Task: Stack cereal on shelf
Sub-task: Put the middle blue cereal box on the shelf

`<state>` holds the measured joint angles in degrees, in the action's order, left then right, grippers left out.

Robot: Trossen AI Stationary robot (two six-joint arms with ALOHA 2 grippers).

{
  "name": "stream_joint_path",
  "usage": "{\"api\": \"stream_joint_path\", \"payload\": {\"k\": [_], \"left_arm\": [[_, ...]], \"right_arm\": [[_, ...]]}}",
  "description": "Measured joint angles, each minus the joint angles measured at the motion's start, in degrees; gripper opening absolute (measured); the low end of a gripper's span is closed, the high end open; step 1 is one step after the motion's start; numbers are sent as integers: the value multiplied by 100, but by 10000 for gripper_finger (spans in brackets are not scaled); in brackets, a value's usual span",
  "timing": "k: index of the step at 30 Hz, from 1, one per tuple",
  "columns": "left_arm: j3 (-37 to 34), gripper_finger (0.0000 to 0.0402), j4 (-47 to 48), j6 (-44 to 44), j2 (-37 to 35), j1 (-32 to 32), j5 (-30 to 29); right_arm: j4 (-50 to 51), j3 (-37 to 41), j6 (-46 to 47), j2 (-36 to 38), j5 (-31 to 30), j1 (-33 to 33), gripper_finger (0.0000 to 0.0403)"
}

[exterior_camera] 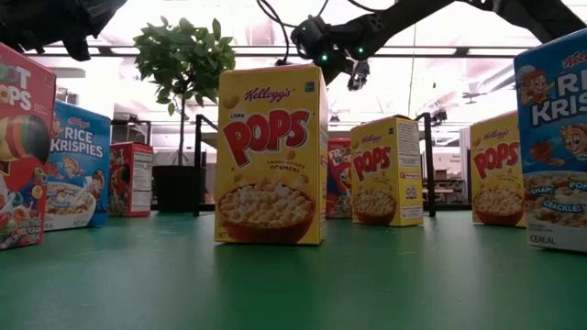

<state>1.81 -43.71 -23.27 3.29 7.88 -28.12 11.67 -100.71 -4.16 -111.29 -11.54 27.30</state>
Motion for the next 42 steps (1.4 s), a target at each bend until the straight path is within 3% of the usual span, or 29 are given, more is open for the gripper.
{"api": "stream_joint_path", "payload": {"k": [3,7,13,18,22,42], "left_arm": [[0,0,0,-2,0,1,0],[1,0,0,-2,-1,1,0],[0,0,0,-2,-2,2,0],[0,0,-2,-1,-1,1,0],[0,0,0,0,-1,0,0],[0,0,2,2,-2,0,0]], "right_arm": [[380,-7,106,40,105,-50,12],[758,0,116,17,986,-125,12],[-73,16,-175,-199,1313,-420,12],[-1165,17,-352,-545,1187,-498,12],[-1407,24,-582,-673,454,-530,12],[-1409,24,-882,-704,-45,-469,12]]}}
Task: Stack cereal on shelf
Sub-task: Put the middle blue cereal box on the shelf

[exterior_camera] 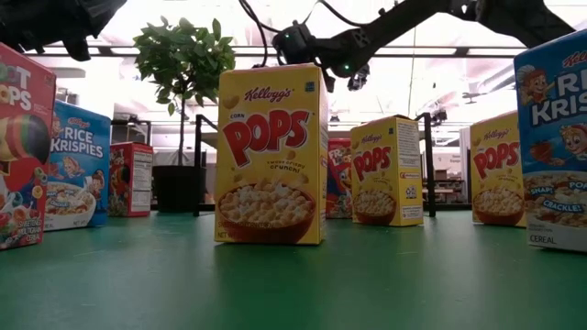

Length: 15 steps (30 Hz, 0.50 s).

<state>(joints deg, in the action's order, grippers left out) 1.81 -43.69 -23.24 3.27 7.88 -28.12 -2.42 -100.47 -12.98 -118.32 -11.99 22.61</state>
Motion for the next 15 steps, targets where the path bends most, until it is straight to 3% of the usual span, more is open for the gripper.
{"api": "stream_joint_path", "payload": {"k": [6,15], "left_arm": [[0,0,-1,0,2,0,0],[1,0,-2,22,0,1,4]], "right_arm": [[-53,0,96,-12,409,-18,12],[-753,-7,4,-282,394,-29,12]]}}
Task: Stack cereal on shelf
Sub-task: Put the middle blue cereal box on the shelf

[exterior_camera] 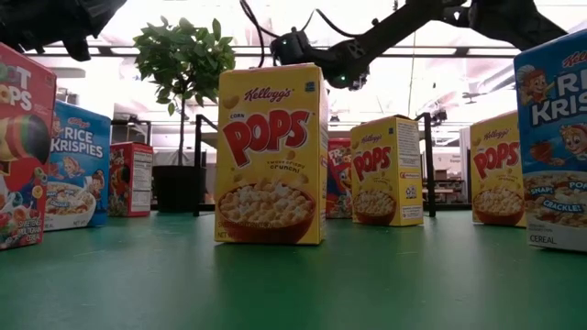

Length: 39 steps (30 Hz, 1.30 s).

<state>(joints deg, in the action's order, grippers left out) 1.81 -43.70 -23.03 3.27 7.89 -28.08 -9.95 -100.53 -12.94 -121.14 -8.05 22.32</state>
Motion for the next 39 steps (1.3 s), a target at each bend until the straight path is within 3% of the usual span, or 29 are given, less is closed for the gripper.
{"api": "stream_joint_path", "payload": {"k": [16,25,39], "left_arm": [[-1,0,0,0,0,-1,2],[0,0,0,-2,0,-1,2],[-1,0,2,-2,0,-1,2]], "right_arm": [[-191,0,-126,-17,-202,90,12],[668,2,-284,96,-210,93,12],[1000,2,-540,221,-416,92,12]]}}
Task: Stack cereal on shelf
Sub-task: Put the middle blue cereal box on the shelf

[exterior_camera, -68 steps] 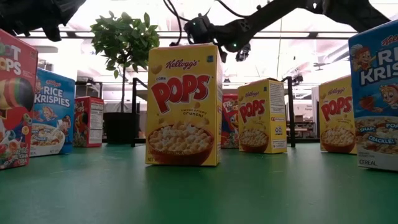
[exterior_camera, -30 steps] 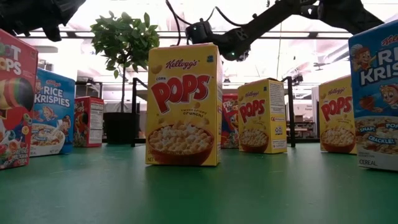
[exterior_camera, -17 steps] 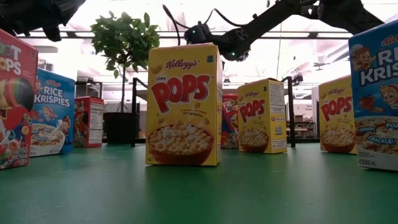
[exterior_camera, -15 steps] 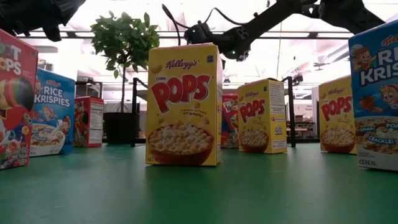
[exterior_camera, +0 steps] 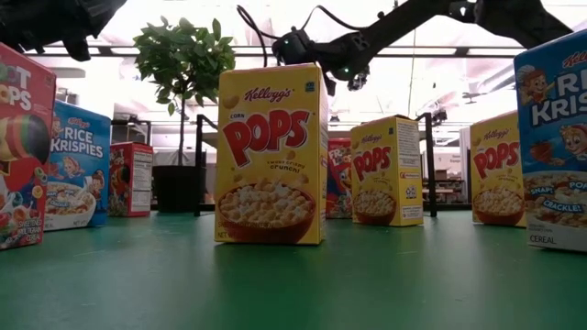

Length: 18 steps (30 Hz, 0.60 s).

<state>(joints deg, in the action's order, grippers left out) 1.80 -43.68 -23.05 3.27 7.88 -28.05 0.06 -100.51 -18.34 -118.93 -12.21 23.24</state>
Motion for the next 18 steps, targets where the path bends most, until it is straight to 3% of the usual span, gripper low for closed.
{"api": "stream_joint_path", "payload": {"k": [11,18], "left_arm": [[0,0,2,0,0,0,0],[0,0,2,0,-1,1,-1]], "right_arm": [[106,2,-188,98,-355,29,12],[115,2,-71,125,-266,31,12]]}}
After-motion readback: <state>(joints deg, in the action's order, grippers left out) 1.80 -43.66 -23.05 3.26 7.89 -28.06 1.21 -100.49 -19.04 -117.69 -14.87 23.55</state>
